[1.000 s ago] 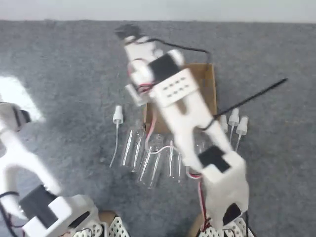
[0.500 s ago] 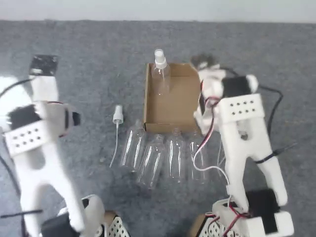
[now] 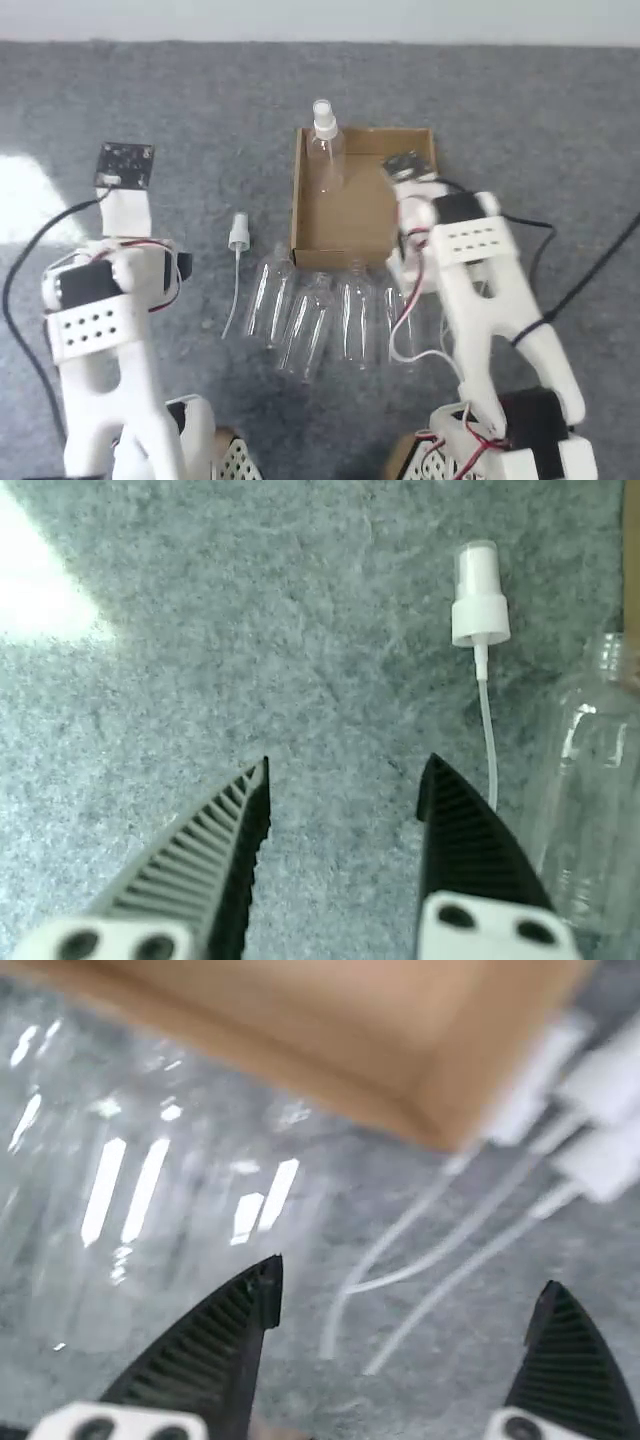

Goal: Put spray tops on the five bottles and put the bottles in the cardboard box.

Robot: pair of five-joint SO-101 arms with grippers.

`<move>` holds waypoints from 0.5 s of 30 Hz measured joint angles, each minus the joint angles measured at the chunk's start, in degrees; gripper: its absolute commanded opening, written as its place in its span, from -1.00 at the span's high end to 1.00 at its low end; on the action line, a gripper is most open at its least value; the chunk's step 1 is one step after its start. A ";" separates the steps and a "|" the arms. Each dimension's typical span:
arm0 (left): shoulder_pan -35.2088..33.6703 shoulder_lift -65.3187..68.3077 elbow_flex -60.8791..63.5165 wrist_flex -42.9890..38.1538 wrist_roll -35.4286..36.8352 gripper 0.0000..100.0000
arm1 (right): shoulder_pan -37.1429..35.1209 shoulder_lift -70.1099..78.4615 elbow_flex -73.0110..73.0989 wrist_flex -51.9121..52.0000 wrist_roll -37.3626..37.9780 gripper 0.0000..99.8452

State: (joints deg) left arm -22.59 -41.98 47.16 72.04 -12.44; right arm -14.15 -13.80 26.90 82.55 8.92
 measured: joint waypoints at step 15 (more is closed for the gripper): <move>0.00 -12.13 13.19 -6.59 3.60 0.55 | 27.60 5.19 -10.55 -3.96 13.27 0.31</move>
State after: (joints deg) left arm -22.59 -54.11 60.35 65.45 -8.84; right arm 13.45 -8.62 16.35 78.59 22.20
